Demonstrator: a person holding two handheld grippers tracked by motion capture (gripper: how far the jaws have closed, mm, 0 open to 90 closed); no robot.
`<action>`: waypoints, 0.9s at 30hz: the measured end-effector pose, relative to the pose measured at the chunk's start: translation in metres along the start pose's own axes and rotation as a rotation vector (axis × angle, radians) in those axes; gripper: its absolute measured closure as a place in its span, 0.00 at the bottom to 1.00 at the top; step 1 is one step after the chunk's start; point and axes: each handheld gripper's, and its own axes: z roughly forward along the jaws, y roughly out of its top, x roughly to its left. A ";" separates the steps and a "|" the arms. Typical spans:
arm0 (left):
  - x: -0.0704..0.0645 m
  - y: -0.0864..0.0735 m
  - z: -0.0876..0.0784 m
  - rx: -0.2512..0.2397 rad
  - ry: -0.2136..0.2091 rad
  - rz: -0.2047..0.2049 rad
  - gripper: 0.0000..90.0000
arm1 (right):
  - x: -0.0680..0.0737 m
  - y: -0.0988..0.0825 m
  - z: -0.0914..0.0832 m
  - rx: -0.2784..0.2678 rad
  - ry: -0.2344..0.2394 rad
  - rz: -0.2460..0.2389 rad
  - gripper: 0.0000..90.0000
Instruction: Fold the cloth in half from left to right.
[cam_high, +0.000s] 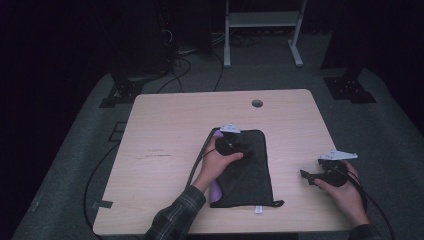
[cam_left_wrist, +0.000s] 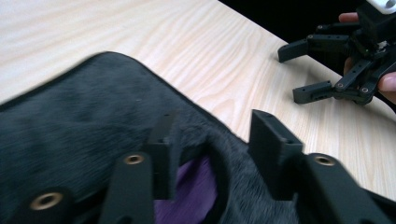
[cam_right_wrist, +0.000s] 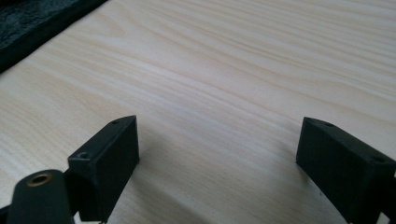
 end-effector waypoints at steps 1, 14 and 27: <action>0.001 -0.001 -0.006 0.002 0.010 0.003 0.55 | 0.000 0.000 0.000 -0.001 0.005 -0.006 0.14; 0.017 -0.041 -0.080 0.003 0.159 0.005 0.42 | 0.002 0.002 -0.001 -0.027 -0.001 0.018 0.42; 0.025 -0.097 -0.137 0.085 0.295 -0.002 0.36 | 0.011 0.021 0.000 -0.061 0.024 -0.009 0.48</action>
